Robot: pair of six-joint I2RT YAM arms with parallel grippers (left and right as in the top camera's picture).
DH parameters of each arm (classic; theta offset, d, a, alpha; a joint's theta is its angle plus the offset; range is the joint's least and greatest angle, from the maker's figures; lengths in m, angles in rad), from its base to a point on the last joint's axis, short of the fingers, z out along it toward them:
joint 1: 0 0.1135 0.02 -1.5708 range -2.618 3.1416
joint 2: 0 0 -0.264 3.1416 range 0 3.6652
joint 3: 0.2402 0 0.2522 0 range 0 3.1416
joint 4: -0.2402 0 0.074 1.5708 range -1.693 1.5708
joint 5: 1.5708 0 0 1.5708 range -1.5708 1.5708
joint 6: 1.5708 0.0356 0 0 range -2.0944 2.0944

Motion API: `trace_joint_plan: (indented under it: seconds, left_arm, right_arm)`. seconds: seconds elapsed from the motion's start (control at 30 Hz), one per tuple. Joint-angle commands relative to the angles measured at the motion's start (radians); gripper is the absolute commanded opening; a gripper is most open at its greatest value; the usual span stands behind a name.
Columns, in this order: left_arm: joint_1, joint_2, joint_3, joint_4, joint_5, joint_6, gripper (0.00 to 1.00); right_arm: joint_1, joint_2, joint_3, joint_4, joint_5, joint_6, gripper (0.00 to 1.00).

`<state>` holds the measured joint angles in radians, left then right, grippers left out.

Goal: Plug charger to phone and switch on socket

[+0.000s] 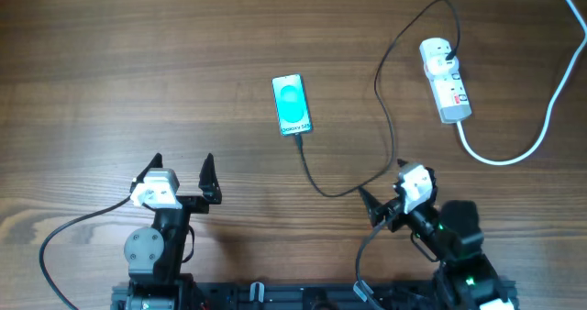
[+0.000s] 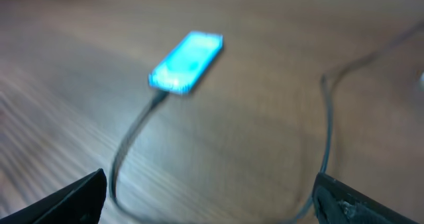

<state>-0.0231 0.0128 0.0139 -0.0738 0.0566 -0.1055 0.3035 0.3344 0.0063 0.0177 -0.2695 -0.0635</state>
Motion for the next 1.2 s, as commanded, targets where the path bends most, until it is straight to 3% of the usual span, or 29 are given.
trace_joint_plan:
  seconds: [0.0, 0.4, 1.17]
  left_arm:
    - [0.008, -0.010, -0.008, 0.000, -0.010, 0.023, 1.00]
    - [0.008, -0.010, -0.008, 0.000, -0.010, 0.023, 1.00]
    - [0.008, -0.010, -0.008, 0.000, -0.010, 0.023, 1.00]
  right_arm:
    - [0.003, -0.113, -0.001, 0.002, -0.008, 0.011, 1.00]
    - [0.003, -0.331, -0.001, 0.012, -0.009, 0.012, 1.00]
    - [0.003, -0.320, -0.001, 0.004, -0.008, 0.012, 1.00]
